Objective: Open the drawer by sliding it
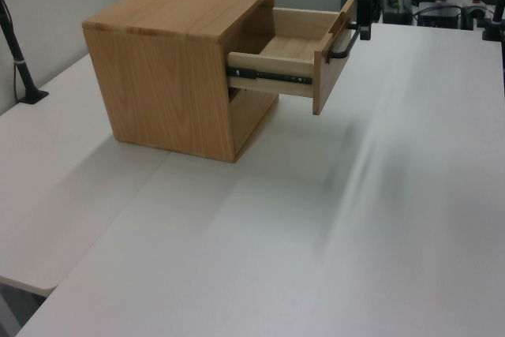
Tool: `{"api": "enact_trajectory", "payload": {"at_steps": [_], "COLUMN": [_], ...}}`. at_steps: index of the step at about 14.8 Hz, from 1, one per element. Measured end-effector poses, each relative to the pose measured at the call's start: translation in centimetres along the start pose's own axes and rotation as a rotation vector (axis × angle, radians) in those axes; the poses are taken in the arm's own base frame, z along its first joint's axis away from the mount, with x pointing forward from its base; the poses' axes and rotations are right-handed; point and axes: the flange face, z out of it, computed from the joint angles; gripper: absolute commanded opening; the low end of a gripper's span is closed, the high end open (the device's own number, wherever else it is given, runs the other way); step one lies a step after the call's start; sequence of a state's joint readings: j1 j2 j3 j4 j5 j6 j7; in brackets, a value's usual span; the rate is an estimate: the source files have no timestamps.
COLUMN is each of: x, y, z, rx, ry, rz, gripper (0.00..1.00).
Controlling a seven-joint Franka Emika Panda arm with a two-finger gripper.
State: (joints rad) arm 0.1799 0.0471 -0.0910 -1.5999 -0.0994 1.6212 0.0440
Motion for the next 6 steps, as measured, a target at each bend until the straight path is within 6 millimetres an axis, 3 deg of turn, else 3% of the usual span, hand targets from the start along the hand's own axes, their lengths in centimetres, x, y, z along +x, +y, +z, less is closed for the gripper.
{"api": "enact_trajectory", "payload": {"at_steps": [6], "x": [-0.4], "y": [1.5], "z": [-1.1], "rx": [0.0], "ry": [-0.012], "rz": [0.025], "gripper": [1.0]}}
